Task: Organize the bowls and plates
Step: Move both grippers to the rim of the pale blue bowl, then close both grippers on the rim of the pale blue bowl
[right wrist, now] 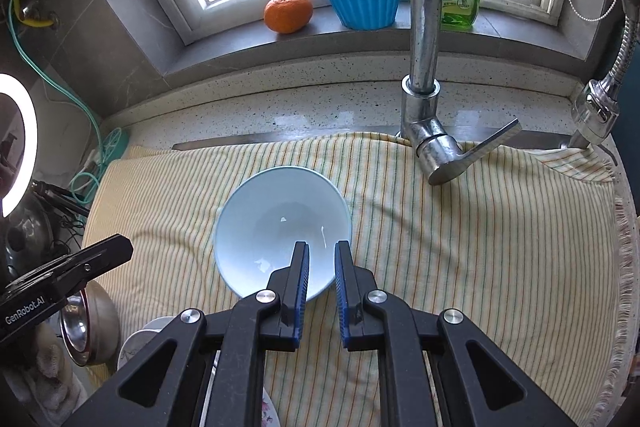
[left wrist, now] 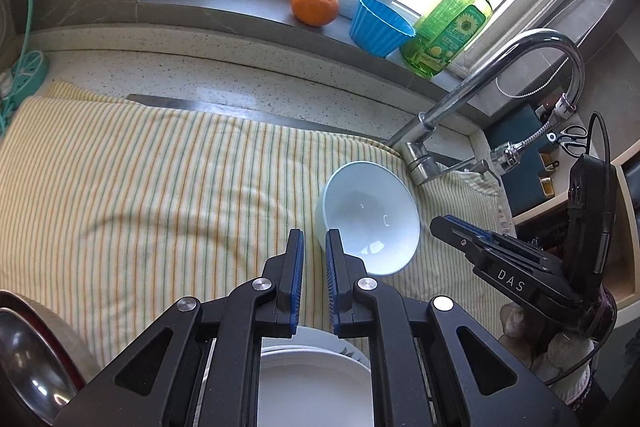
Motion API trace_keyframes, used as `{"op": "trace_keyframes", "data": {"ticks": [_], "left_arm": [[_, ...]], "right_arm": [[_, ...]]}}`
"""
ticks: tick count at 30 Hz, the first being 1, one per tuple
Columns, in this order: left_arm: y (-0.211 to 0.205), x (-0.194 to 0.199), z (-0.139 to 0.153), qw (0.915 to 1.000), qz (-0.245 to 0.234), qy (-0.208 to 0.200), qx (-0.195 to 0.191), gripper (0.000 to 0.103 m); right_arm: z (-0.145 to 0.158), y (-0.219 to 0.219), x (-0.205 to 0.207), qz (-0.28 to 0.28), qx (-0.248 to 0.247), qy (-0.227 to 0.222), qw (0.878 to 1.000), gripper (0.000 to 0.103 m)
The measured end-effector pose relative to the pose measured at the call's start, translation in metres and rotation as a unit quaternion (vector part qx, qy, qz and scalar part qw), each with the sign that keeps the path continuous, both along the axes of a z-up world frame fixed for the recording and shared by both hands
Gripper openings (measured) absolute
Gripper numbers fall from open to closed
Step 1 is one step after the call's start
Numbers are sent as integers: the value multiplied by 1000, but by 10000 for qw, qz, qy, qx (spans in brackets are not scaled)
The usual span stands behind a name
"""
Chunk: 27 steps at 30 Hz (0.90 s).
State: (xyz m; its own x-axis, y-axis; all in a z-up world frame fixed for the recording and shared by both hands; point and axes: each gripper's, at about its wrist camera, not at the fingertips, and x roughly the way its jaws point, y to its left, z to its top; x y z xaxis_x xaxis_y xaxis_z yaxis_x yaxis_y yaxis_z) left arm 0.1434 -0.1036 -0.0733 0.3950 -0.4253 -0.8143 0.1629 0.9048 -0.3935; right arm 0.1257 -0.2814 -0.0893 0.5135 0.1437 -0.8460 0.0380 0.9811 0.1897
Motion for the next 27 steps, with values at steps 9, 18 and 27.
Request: {"op": "trace_keyframes", "data": {"ticks": [9,18,27], "left_arm": [[-23,17,-22,9997,-24,213,129,9],[-35,27,-31,9993,-45,289,233,8],[-43,34,-41,9987,-65,367,354,8]], "right_arm": [[-15,-6,18,154,-162,111,9997,12],[-24,-16,28,187,-61,247,9995,12],[-33,-13,31,264,-35,371,9990,12]]}}
